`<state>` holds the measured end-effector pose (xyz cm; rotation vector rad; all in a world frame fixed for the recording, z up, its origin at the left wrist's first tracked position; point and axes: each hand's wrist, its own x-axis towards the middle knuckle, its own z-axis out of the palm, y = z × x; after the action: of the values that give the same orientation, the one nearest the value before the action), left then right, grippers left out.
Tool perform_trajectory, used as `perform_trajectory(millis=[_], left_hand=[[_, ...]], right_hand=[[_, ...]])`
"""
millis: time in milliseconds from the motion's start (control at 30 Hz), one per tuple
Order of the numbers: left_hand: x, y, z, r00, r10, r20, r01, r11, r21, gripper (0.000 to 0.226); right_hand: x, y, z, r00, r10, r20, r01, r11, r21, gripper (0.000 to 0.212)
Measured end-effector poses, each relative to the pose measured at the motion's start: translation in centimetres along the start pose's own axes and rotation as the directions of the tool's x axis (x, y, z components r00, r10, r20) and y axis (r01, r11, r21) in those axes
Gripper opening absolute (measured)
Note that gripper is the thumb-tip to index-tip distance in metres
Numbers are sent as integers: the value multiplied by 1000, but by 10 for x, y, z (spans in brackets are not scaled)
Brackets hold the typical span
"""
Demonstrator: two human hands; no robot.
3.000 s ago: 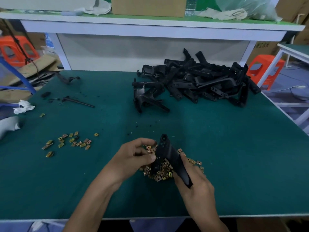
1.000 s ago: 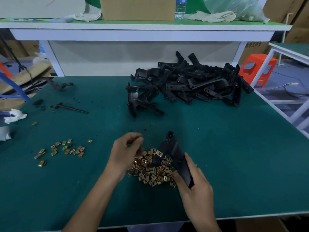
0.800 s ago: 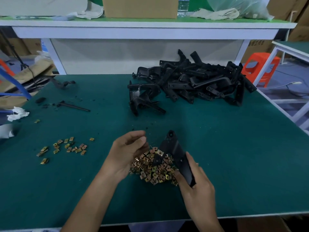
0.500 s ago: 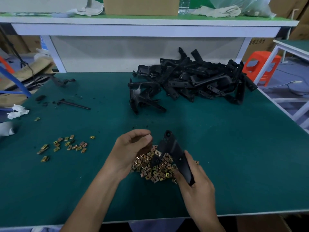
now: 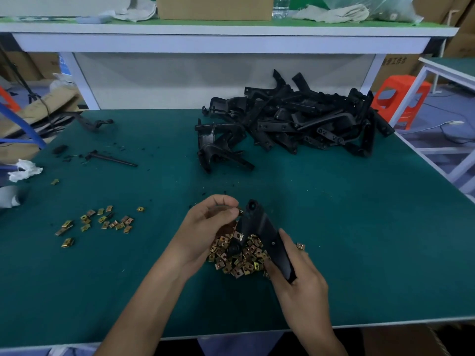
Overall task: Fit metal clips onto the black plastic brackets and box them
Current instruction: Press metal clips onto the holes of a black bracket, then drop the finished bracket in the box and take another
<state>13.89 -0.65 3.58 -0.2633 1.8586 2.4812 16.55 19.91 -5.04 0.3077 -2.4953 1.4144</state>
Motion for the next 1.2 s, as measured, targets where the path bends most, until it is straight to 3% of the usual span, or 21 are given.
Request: perform_trajectory(millis=[133,267,567,833,1000,1200], left_hand=[[0,3,3,996,61,-72,-56,997,61,28],[-2,3,6,994,67,-86,-57,992,115,19],[-2,6,8,993,14,-121,-17,1000,-22,18],[-2,8,4,994,62,-94,-48,988,148,17],[2,15,-1,1000,-1,-13,4,950,313,28],[1,16,1,1000,0,-16,6,926,378,26]], right_hand=[[0,-1,0,1000,-15,7,15,1000,-11,82],[0,-1,0,999,-40,13,41,999,-23,82],[0,-3,-1,999,-33,-1,33,999,-5,83],[-1,-2,-1,999,11,40,-8,998,-60,75],[0,-9,-3,997,40,66,-30,989,-145,69],[1,-13,-4,995,55,78,-42,986,-161,69]])
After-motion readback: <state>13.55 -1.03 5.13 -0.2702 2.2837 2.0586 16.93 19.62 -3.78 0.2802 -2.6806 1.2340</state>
